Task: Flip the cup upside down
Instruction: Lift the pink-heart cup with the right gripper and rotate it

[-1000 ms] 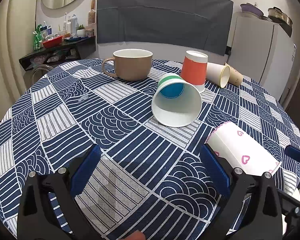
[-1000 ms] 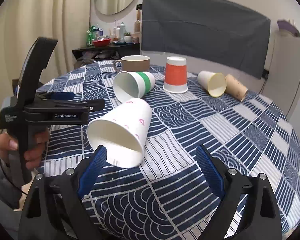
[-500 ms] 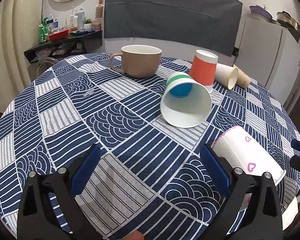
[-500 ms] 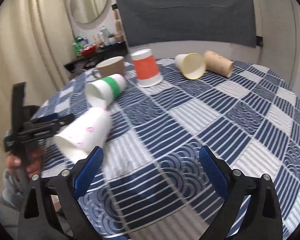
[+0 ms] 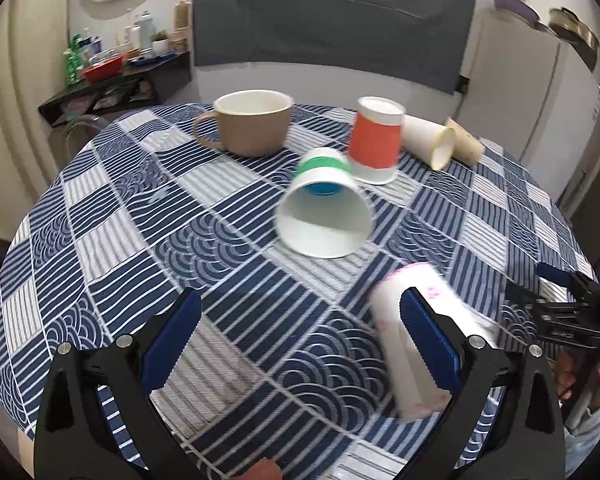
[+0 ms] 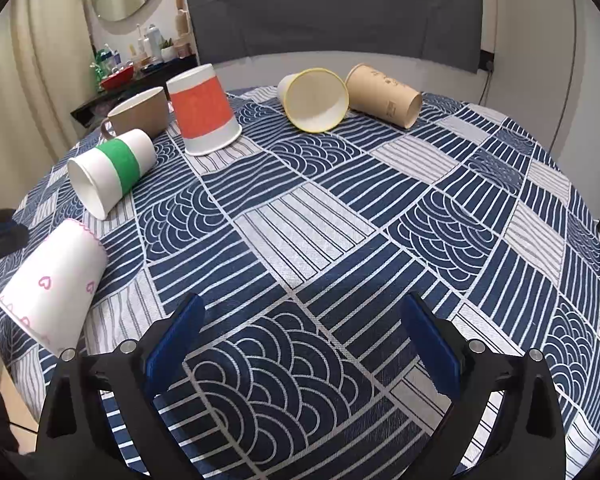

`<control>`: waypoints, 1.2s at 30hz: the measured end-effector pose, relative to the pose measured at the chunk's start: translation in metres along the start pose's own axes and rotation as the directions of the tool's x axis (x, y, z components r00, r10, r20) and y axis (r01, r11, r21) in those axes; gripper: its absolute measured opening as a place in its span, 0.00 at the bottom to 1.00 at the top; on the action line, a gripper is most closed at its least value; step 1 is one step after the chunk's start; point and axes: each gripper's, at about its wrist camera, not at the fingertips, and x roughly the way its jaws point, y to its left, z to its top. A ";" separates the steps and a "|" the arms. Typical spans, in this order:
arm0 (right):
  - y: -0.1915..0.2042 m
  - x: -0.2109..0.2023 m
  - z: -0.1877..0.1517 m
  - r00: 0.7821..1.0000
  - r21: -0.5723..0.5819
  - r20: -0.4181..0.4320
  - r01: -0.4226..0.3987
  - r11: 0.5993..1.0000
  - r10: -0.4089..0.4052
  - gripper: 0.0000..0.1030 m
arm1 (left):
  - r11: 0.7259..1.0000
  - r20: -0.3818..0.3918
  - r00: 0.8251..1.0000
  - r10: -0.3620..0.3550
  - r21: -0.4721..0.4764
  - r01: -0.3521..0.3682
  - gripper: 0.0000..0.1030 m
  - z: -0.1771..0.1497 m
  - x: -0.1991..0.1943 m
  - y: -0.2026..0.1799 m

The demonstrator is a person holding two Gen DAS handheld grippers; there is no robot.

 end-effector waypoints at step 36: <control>0.018 -0.022 0.000 0.953 -0.082 0.058 -0.291 0.953 0.296 0.92 | 0.998 -0.433 0.901 0.016 0.061 0.012 0.73 0.036 0.082 -0.056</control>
